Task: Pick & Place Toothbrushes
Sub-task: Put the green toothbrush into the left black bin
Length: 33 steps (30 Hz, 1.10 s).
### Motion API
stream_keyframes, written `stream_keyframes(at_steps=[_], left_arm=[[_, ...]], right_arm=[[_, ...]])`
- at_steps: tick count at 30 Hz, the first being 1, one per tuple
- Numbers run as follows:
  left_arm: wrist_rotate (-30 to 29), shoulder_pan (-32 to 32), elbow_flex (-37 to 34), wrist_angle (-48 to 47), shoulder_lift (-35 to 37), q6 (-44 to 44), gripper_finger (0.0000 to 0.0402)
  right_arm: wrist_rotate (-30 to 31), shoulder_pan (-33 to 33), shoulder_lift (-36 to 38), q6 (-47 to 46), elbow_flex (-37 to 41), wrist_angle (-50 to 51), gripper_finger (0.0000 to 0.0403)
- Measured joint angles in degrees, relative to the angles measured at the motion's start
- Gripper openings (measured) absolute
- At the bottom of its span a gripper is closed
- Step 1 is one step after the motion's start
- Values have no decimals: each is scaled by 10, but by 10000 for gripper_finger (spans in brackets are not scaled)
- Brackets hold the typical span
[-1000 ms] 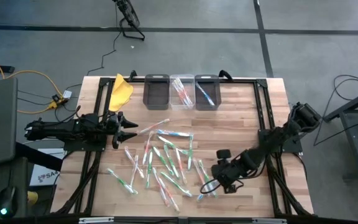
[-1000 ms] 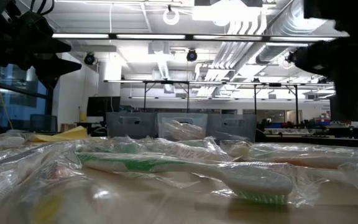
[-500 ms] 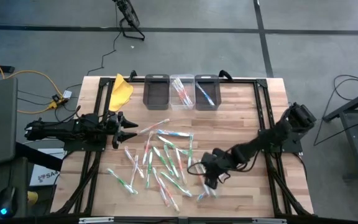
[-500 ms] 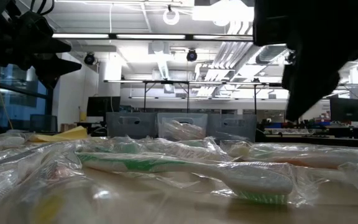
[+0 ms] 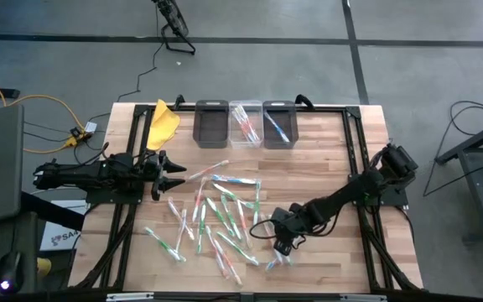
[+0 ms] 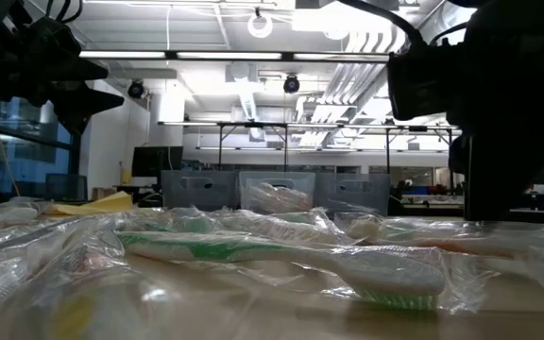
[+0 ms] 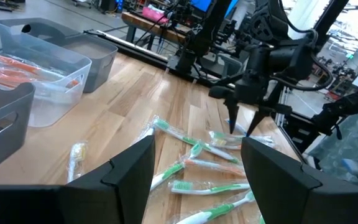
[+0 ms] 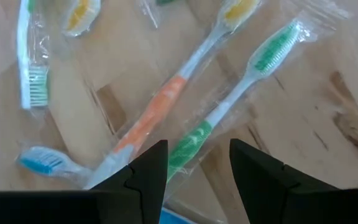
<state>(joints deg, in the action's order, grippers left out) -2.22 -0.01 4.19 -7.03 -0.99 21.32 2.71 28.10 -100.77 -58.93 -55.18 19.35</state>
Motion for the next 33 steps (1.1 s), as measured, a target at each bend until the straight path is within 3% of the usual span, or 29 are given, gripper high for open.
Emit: stream_keyframes(at_steps=[15,19,25,33], left_arm=[[0,0,0,0,0,0,232],[0,0,0,0,0,0,232],[-8,0,0,1,0,0,232],[-75,0,-3,48,0,-21,232]], right_arm=[[11,-7,-46,1,-4,4,163],[15,-15,-39,5,-2,23,127],[31,-19,-19,42,0,31,22],[103,-45,59,92,1,83,9]])
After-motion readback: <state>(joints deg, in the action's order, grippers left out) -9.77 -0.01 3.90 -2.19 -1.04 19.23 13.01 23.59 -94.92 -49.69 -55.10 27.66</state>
